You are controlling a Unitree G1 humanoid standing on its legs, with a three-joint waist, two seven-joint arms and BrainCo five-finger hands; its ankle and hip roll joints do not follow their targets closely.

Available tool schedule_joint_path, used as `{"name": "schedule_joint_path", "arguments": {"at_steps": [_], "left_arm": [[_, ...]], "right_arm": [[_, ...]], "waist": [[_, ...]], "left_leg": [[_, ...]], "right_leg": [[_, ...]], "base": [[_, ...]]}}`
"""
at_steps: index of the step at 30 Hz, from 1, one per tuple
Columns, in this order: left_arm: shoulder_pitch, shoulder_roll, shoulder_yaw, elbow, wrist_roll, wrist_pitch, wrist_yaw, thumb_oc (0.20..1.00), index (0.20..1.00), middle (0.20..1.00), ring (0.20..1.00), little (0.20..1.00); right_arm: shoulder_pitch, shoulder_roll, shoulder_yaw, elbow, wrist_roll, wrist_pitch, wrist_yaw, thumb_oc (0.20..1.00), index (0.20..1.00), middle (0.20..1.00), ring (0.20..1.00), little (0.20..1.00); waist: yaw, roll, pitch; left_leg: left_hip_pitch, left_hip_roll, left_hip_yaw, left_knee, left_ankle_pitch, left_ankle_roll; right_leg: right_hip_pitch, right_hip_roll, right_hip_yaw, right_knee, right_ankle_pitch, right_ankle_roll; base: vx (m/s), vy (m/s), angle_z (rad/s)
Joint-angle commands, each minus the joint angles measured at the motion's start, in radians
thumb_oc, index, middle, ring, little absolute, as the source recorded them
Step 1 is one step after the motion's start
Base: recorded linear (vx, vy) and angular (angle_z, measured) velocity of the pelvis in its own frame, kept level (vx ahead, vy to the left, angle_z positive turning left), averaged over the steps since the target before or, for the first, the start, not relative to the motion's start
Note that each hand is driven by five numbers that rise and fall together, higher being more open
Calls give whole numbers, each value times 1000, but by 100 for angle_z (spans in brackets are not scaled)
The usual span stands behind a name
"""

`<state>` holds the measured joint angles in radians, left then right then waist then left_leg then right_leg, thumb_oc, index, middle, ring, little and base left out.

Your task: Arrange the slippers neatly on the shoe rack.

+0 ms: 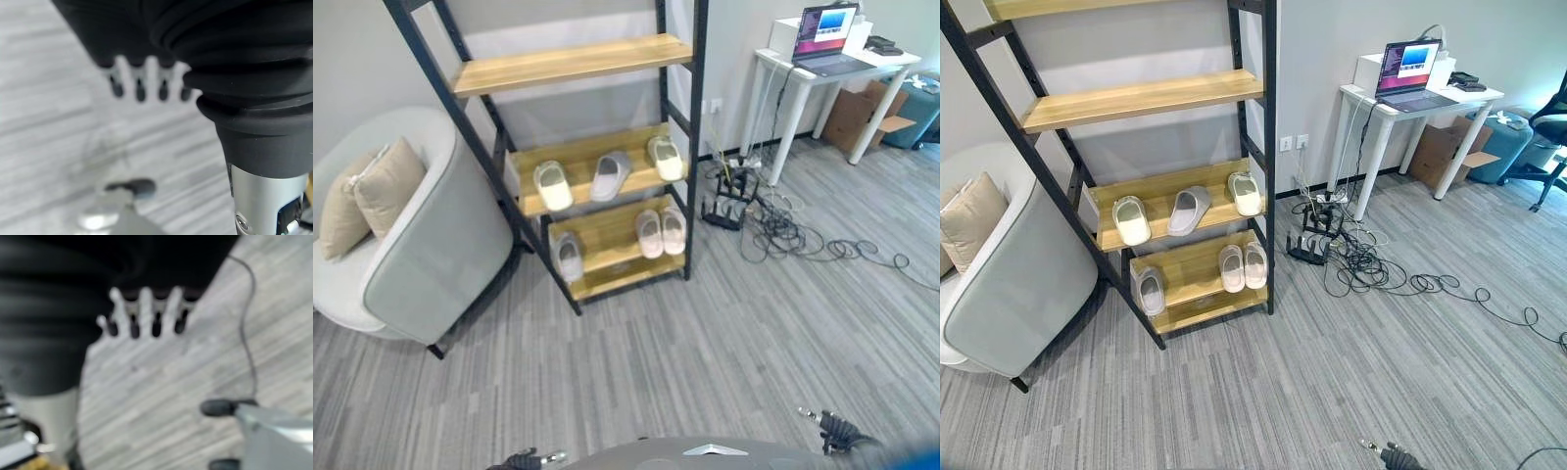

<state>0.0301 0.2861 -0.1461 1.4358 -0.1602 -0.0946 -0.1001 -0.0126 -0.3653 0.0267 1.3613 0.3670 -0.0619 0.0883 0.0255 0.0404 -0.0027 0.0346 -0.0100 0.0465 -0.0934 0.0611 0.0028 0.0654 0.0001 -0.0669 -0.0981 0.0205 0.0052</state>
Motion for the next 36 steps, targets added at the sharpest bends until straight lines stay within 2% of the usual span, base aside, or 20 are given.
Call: {"name": "schedule_joint_path", "arguments": {"at_steps": [1, 8, 16, 17, 18, 20, 21, 22, 23, 24, 25, 27, 28, 29, 31, 32, 33, 34, 35, 36], "left_arm": [[-34, 3, 2, 24, 41, -12, 33, 1000, 1000, 1000, 1000, 1000], [-55, -38, -50, -18, 25, -24, 50, 1000, 1000, 1000, 1000, 1000], [-81, -70, -105, -40, 32, -19, 41, 1000, 1000, 1000, 1000, 1000], [-83, -70, -133, -51, 59, -19, 35, 1000, 1000, 1000, 1000, 1000], [-84, -70, -148, -57, 72, -19, 29, 1000, 1000, 1000, 1000, 1000], [-102, -65, -170, -65, 92, -14, 34, 1000, 1000, 1000, 1000, 1000], [-110, -60, -173, -70, 94, -13, 35, 1000, 1000, 1000, 1000, 1000], [-110, -60, -173, -70, 94, -13, 35, 1000, 1000, 1000, 1000, 1000], [-113, -55, -170, -72, 92, -12, 33, 1000, 1000, 1000, 1000, 1000], [-93, -50, -155, -68, 96, -9, 23, 1000, 1000, 1000, 1000, 1000], [-93, -50, -155, -68, 96, -9, 23, 1000, 1000, 1000, 1000, 1000], [-74, -50, -146, -50, 106, -7, 28, 1000, 1000, 1000, 1000, 1000], [-46, -53, -118, -11, 120, 3, 30, 1000, 1000, 1000, 1000, 1000], [-29, -51, -100, 10, 137, 11, 30, 1000, 1000, 1000, 1000, 1000], [-13, -37, -77, 30, 161, 23, 33, 1000, 1000, 1000, 1000, 1000], [-13, -36, -77, 30, 161, 23, 33, 1000, 1000, 1000, 1000, 1000], [-11, -28, -72, 31, 167, 21, 34, 1000, 1000, 1000, 1000, 1000], [-11, -28, -72, 31, 167, 21, 34, 1000, 1000, 1000, 1000, 1000], [-28, -18, -87, 5, 167, 14, 44, 1000, 1000, 1000, 1000, 1000], [-28, -18, -87, 5, 167, 14, 44, 1000, 1000, 1000, 1000, 1000]], "right_arm": [[3, -11, 56, -11, -17, -26, -24, 1000, 1000, 1000, 1000, 1000], [23, 29, 87, -35, -22, -30, -35, 1000, 1000, 1000, 1000, 1000], [-5, 27, 121, -71, -31, -33, -29, 1000, 1000, 1000, 1000, 1000], [-8, 19, 128, -69, -43, -30, -24, 1000, 1000, 1000, 1000, 1000], [-9, 15, 131, -65, -46, -27, -22, 1000, 1000, 1000, 1000, 1000], [-18, -3, 138, -51, -59, -19, -21, 1000, 1000, 1000, 1000, 1000], [-25, -13, 143, -44, -66, -13, -22, 1000, 1000, 1000, 1000, 1000], [-25, -13, 143, -44, -66, -13, -22, 1000, 1000, 1000, 1000, 1000], [-25, -21, 145, -38, -69, -10, -24, 1000, 1000, 1000, 1000, 1000], [-23, -17, 152, -35, -74, -7, -24, 1000, 1000, 1000, 1000, 1000], [-23, -17, 152, -35, -74, -7, -24, 1000, 1000, 1000, 1000, 1000], [-25, -2, 160, -41, -84, -6, -26, 1000, 1000, 1000, 1000, 1000], [-24, 23, 183, -40, -122, -4, -21, 1000, 1000, 1000, 1000, 1000], [-25, 29, 184, -42, -140, -2, -16, 1000, 1000, 1000, 1000, 1000], [-24, 37, 179, -46, -155, 4, -13, 1000, 1000, 1000, 1000, 1000], [-24, 37, 179, -46, -155, 5, -13, 1000, 1000, 1000, 1000, 1000], [-24, 44, 181, -49, -158, 5, -9, 1000, 1000, 1000, 1000, 1000], [-24, 44, 181, -49, -158, 5, -9, 1000, 1000, 1000, 1000, 1000], [-36, 49, 198, -68, -173, 10, -5, 1000, 1000, 1000, 1000, 1000], [-36, 49, 197, -67, -173, 10, -5, 1000, 1000, 1000, 1000, 1000]], "waist": [[-7, -29, 5], [-13, -28, 18], [-21, -20, 55], [-27, -29, 85], [-24, -32, 102], [-18, -48, 149], [-16, -49, 158], [-17, -49, 157], [-7, -48, 160], [20, -41, 154], [20, -42, 152], [58, -46, 152], [85, -60, 141], [94, -65, 124], [100, -89, 105], [101, -90, 104], [105, -104, 94], [105, -104, 94], [98, -112, 97], [98, -110, 95]], "left_leg": [[-18, 22, -98, 6, -44, -27], [-19, 28, -102, 6, -39, -30], [-31, 46, -99, 7, -32, -40], [-76, 57, -78, 132, -75, -49], [-125, 53, -63, 225, -79, -55], [-256, 41, -27, 411, -42, -64], [-315, 54, 7, 449, -30, -60], [-316, 55, 6, 450, -30, -60], [-357, 64, 41, 432, -32, -52], [-392, 69, 67, 327, -18, -41], [-391, 68, 68, 321, -14, -41], [-439, 67, 42, 250, 38, -54], [-440, 45, -1, 244, 53, -48], [-425, 31, -12, 238, 48, -39], [-415, 10, -6, 261, 30, -16], [-415, 10, -5, 261, 29, -16], [-399, -8, 5, 267, 7, 3], [-400, -8, 5, 267, 7, 3], [-333, -43, 23, 260, -49, 53], [-334, -41, 23, 259, -47, 53]], "right_leg": [[-4, -41, -19, 20, -26, 75], [-3, -34, -23, 23, -33, 70], [-44, -25, -9, 69, -59, 55], [-57, -26, 5, 112, -85, 39], [-59, -28, 6, 126, -93, 33], [-49, -44, -15, 131, -101, 22], [-45, -45, -30, 131, -118, 18], [-46, -45, -31, 132, -118, 18], [-31, -48, -44, 125, -135, 21], [11, -44, -49, 116, -163, 32], [9, -45, -49, 116, -162, 32], [57, -45, -40, 116, -176, 42], [95, -49, -19, 124, -190, 52], [101, -52, -11, 132, -189, 60], [104, -80, -4, 171, -165, 79], [104, -81, -3, 171, -165, 79], [91, -101, -3, 221, -120, 100], [90, -100, -2, 221, -120, 100], [1, -156, -3, 449, 67, 147], [-1, -154, -3, 447, 69, 147]], "base": [[0, 0, 0], [21, -39, -1], [14, -50, -1], [-18, -89, 1], [-39, -92, -2], [3, -85, 0], [47, -55, 21], [113, -17, 34], [348, 71, 26], [348, 71, 23], [433, 122, 20], [428, 152, 19], [568, 232, -5], [621, 279, -24], [366, 181, -52], [274, 166, -48], [152, 95, -29], [436, 354, -7], [284, 260, -7], [510, 468, -28]]}}
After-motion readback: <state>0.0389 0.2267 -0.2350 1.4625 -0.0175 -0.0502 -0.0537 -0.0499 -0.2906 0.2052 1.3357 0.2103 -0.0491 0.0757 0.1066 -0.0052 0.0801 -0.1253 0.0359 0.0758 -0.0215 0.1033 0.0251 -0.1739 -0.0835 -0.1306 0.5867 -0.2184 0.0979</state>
